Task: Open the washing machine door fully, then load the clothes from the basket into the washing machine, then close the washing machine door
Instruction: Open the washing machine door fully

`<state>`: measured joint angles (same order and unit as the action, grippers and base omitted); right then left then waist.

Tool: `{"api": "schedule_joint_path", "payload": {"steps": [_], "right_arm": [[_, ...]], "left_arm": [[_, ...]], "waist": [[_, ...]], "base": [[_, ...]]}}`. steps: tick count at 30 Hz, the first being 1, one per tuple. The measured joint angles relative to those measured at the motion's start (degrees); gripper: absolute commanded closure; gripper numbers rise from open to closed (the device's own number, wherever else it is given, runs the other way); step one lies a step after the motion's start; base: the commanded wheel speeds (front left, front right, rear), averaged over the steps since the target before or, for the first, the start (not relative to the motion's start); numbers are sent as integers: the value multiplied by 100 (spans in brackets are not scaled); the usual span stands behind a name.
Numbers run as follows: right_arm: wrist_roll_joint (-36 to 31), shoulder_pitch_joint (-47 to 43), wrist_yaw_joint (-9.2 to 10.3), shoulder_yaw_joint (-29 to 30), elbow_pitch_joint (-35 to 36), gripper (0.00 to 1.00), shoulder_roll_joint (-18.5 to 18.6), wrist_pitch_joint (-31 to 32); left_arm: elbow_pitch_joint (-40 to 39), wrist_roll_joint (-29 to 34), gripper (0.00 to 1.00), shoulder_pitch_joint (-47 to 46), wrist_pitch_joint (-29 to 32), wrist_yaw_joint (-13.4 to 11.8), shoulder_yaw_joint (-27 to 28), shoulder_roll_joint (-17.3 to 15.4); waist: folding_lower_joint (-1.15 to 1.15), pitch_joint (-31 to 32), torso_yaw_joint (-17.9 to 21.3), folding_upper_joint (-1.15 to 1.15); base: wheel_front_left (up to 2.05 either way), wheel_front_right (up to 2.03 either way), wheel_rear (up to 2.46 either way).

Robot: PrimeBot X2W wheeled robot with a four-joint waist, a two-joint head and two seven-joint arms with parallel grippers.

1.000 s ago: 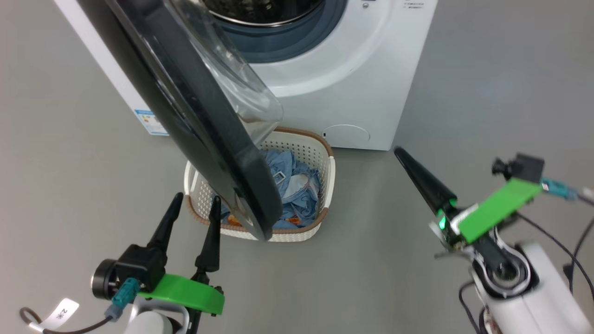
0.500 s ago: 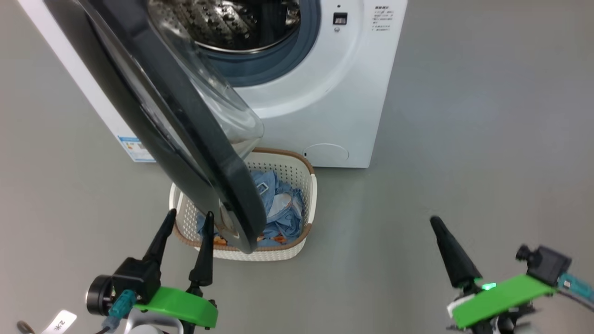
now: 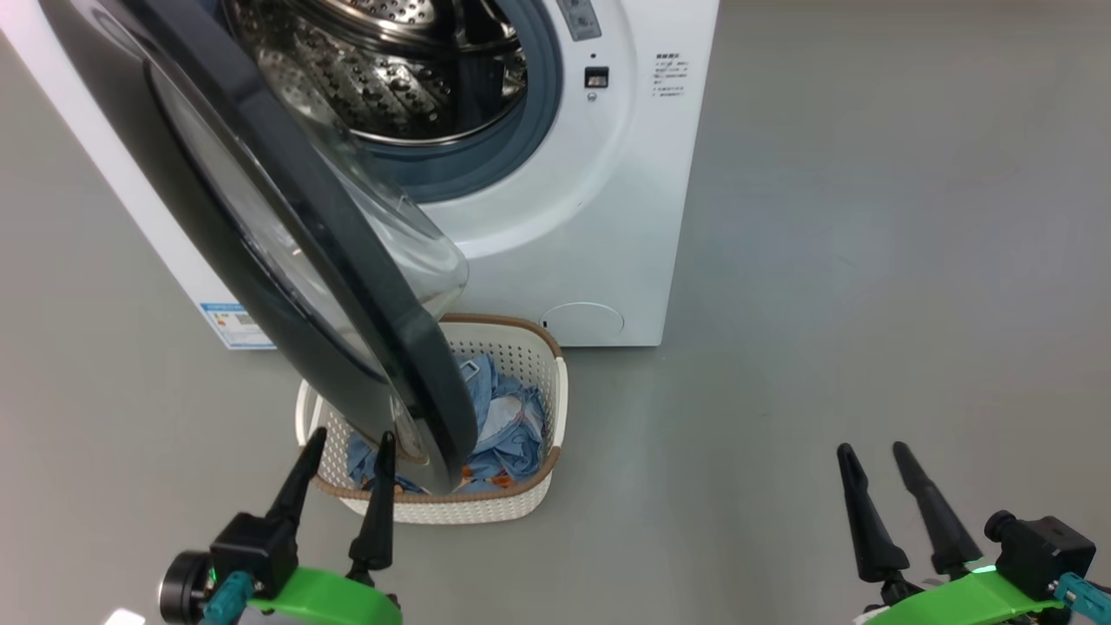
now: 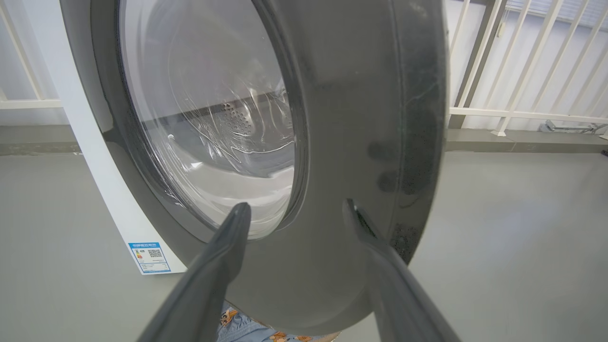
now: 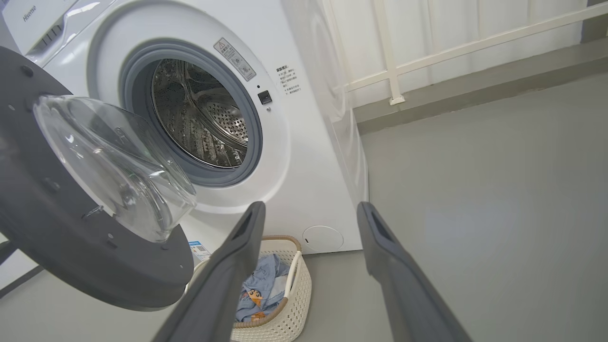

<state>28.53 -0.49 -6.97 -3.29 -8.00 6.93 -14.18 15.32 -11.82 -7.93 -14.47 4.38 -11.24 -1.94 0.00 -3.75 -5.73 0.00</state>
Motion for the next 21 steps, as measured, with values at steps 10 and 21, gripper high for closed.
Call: {"api": "schedule_joint_path", "payload": {"steps": [10, 21], "right_arm": [[-2142, -87, 0, 660, 311, 0, -103, -12], [-3211, -337, -1, 862, 393, 0, -248, -12]], "left_arm": [[35, -1, 0, 85, 0, 0, -13, -2], [155, -1, 0, 163, 0, 0, -44, -3]], "waist": [[0, 86, 66, 0], [0, 182, 46, 0]], "base": [[0, 0, 0], [0, 0, 0]]}}
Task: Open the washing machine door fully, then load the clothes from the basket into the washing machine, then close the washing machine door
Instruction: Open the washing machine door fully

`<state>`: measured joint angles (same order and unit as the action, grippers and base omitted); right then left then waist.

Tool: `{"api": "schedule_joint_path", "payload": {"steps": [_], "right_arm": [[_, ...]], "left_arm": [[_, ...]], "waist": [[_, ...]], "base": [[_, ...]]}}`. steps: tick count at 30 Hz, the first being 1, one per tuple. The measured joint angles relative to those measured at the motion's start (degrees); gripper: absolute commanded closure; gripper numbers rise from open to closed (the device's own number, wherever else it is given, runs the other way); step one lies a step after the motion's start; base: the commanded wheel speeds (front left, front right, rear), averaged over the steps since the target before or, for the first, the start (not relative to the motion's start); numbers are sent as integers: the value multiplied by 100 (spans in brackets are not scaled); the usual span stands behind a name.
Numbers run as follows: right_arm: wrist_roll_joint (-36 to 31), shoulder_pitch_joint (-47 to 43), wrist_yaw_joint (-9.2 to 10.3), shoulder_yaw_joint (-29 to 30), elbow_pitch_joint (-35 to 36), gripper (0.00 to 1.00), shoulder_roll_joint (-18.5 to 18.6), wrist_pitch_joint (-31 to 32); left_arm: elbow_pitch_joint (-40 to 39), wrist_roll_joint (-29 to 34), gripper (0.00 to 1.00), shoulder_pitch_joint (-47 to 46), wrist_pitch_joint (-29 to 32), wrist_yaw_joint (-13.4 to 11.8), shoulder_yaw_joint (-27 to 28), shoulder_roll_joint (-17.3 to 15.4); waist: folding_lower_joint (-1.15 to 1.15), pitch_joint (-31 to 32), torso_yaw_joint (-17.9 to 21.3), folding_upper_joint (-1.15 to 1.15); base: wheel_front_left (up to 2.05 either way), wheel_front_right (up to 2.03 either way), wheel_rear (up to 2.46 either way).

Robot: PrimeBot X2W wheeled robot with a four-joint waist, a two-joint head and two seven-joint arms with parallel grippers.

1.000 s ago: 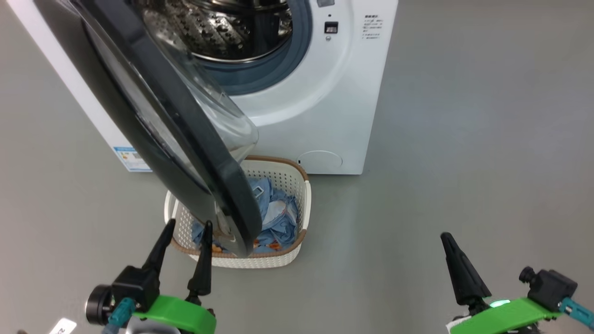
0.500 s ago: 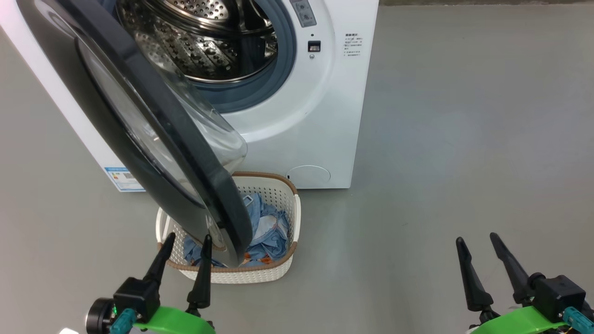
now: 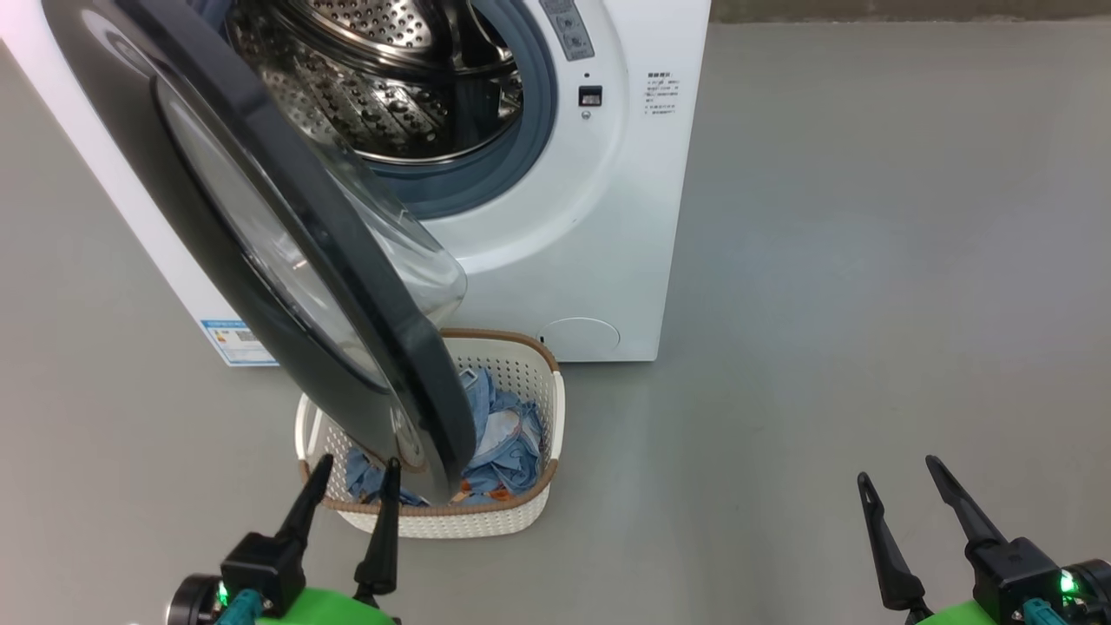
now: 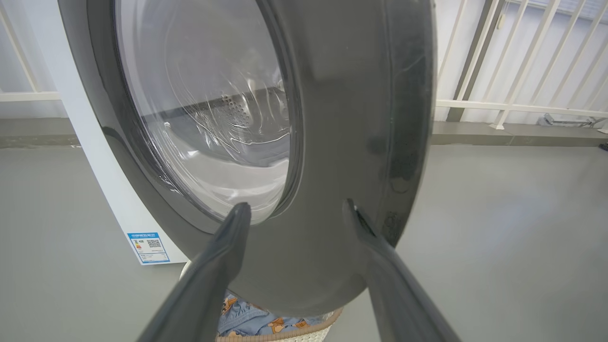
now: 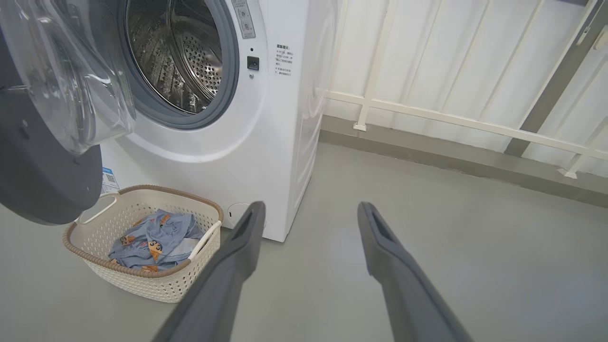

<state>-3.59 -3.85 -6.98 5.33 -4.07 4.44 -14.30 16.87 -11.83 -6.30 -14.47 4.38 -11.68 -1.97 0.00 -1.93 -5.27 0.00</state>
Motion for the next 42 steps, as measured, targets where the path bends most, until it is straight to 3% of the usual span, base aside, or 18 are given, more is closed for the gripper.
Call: {"api": "schedule_joint_path", "payload": {"steps": [14, 38, 39, 40, 41, 42], "right_arm": [[37, -228, 0, 83, -8, 0, -122, -1], [773, -227, 0, 281, 16, 0, -207, -1], [780, -226, 0, 281, 12, 0, -208, -1], [780, -226, 0, 281, 7, 0, -208, -1], [783, -225, 0, 280, 3, 0, -208, 0], [789, -225, 0, 280, -4, 0, -208, 0]], "left_arm": [[49, -52, 0, 53, 0, -9, -113, -2], [71, -53, 0, 105, 0, -62, -116, -4], [71, -53, 14, 104, 1, -62, -114, -4], [73, -53, 76, 104, 1, -62, -114, -4], [75, -53, 100, 104, 1, -62, -114, -4], [82, -53, 100, 104, 1, -62, -114, -4]], "waist": [[0, 120, 2, 0], [0, 24, 26, 0], [0, 22, 26, 0], [0, 23, 26, 0], [0, 23, 27, 0], [0, 25, 27, 0]], "base": [[0, 0, 0], [0, 0, 0], [0, 0, 0], [0, 0, 0], [0, 0, 0], [0, 0, 0]]}}
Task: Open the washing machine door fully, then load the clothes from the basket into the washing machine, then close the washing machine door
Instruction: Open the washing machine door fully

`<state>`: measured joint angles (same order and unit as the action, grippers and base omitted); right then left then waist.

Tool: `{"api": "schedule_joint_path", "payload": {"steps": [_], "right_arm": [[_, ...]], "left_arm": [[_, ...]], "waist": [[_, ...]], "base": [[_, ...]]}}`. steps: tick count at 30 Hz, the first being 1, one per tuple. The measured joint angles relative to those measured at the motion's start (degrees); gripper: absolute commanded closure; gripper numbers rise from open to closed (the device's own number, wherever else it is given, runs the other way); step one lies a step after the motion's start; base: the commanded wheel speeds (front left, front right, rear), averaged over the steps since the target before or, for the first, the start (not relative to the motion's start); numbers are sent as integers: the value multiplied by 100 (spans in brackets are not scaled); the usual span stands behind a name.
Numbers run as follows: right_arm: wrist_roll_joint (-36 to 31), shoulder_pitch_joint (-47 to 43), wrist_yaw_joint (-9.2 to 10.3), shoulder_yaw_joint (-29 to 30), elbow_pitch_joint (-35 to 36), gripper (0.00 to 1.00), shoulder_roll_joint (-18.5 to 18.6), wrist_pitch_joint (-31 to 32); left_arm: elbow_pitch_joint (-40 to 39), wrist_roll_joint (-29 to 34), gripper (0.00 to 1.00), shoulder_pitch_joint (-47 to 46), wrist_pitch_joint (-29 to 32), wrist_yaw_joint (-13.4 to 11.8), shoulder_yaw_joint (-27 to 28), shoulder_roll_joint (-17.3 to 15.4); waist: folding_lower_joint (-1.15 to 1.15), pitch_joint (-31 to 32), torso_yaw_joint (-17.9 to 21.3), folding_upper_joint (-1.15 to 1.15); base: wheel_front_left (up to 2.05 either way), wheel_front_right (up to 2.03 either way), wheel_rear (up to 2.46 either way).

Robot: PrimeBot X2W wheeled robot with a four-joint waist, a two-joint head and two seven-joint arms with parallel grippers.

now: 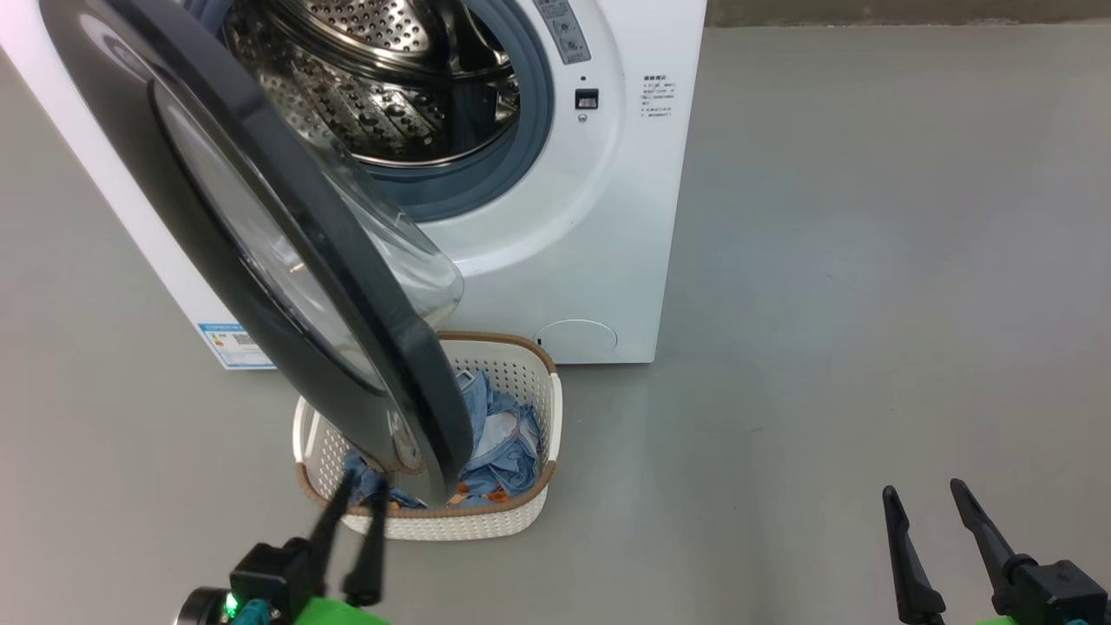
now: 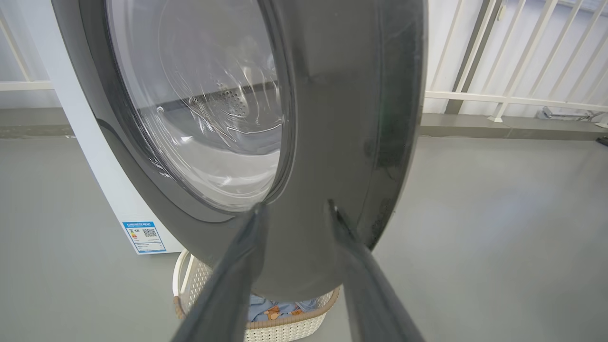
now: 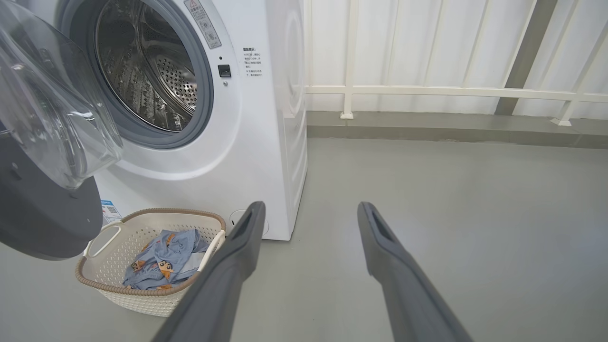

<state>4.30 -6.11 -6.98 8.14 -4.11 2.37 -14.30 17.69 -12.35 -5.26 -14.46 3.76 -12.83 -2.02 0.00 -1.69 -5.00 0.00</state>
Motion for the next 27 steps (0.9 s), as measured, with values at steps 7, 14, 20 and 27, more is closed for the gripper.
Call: {"api": "schedule_joint_path", "payload": {"steps": [7, 14, 20, 27], "right_arm": [[38, 4, 0, -2, -53, 0, 0, -1], [85, 63, 0, 18, -97, 0, -3, 0], [93, 174, 0, 11, -176, 0, -3, -1], [147, 213, 0, 5, -220, 0, -3, -1]], "left_arm": [[-3, 0, 100, -9, 0, -59, 44, 0], [-107, -115, 100, -219, 0, -68, 421, 2], [-124, -113, 100, -385, -1, 12, 825, -20], [-403, -26, 100, -982, 0, 59, 1206, -130]], "waist": [[0, -20, -4, 0], [0, -106, -43, 0], [0, -138, -6, 0], [0, -228, 16, 0]], "base": [[0, 0, 0], [0, 0, 0], [0, 0, 0], [0, 0, 0]]}}
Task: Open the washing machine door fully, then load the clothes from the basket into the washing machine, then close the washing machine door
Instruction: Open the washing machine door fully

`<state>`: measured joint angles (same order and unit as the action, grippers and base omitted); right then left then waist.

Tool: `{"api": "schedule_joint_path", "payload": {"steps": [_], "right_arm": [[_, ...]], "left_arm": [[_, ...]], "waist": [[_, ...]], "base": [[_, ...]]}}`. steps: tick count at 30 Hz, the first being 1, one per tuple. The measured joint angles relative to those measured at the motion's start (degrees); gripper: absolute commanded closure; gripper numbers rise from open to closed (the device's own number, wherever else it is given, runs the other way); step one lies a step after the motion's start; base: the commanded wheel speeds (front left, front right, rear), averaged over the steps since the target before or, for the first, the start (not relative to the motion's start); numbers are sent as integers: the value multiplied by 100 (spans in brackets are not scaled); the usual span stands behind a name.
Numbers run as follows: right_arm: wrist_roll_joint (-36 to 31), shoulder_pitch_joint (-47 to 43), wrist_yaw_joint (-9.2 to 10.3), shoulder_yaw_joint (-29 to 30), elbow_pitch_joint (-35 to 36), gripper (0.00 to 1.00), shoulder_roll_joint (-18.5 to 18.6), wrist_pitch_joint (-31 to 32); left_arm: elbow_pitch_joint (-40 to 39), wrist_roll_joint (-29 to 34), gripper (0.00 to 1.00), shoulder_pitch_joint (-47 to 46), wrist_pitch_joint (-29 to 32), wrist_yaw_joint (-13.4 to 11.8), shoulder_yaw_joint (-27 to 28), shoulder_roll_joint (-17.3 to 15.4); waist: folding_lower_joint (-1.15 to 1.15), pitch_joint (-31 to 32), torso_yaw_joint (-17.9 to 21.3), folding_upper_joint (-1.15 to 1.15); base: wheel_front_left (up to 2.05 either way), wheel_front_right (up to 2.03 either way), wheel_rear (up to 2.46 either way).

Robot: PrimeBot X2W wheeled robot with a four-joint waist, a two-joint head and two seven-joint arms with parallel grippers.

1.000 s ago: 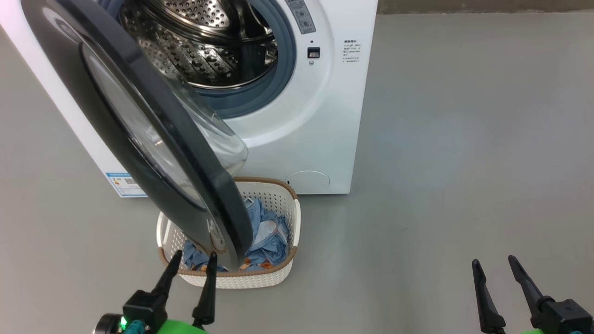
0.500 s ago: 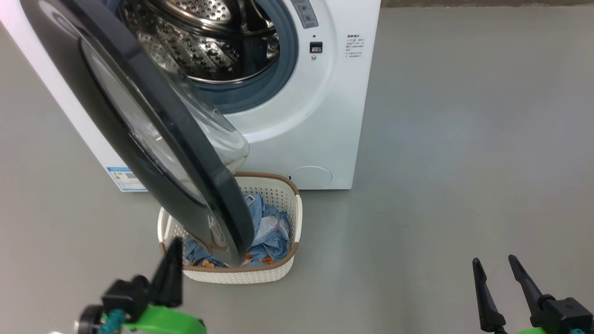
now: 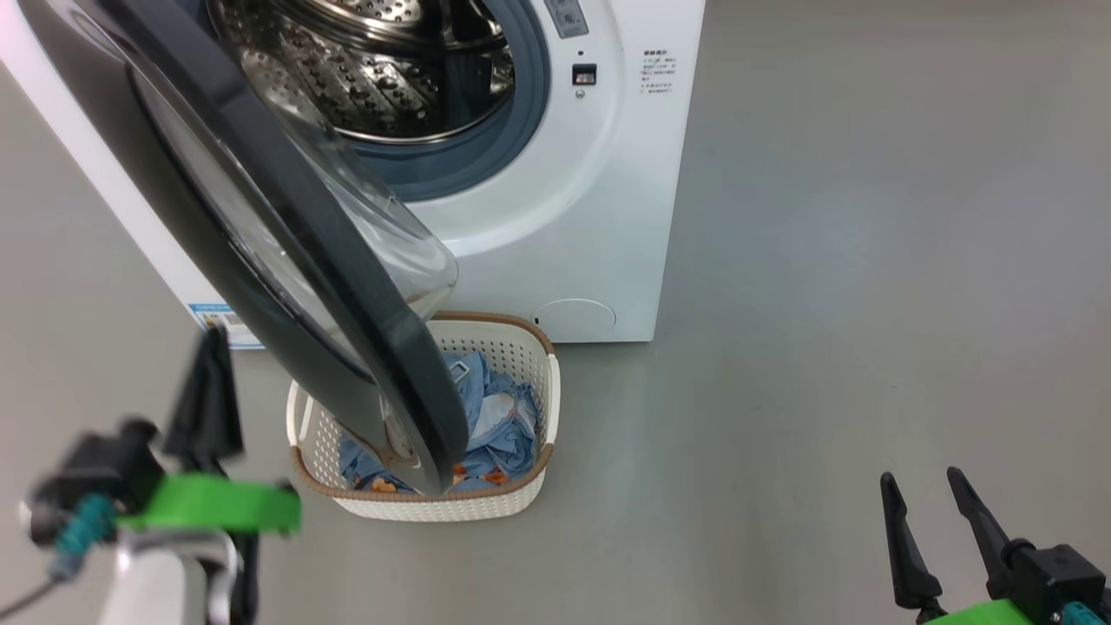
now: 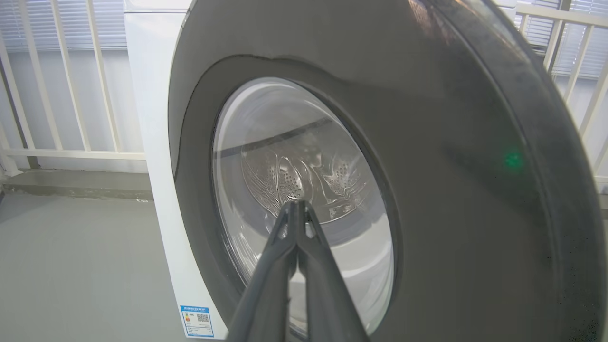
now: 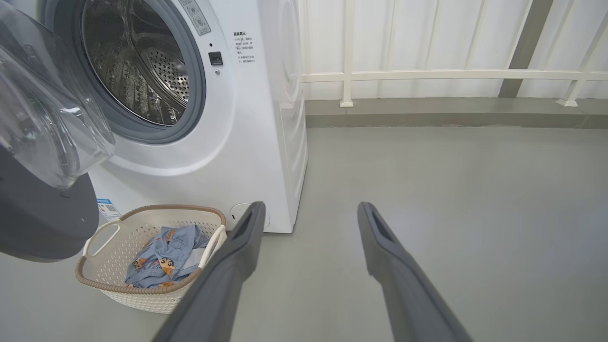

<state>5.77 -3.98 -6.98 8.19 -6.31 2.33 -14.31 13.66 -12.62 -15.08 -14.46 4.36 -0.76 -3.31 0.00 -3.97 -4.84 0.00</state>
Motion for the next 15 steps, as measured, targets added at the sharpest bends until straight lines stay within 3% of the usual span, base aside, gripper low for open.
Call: {"api": "schedule_joint_path", "payload": {"steps": [8, 15], "right_arm": [[47, 75, 0, 5, -56, 0, 1, 0], [47, 75, 0, -43, -123, 0, 1, 0]], "left_arm": [[-1036, 488, 100, -936, -9, -257, -10, -13], [-1391, 593, 100, -1273, -31, -248, -912, 120]], "waist": [[0, -49, -29, 0], [0, 16, -3, 0]], "base": [[0, 0, 0], [0, 0, 0]]}}
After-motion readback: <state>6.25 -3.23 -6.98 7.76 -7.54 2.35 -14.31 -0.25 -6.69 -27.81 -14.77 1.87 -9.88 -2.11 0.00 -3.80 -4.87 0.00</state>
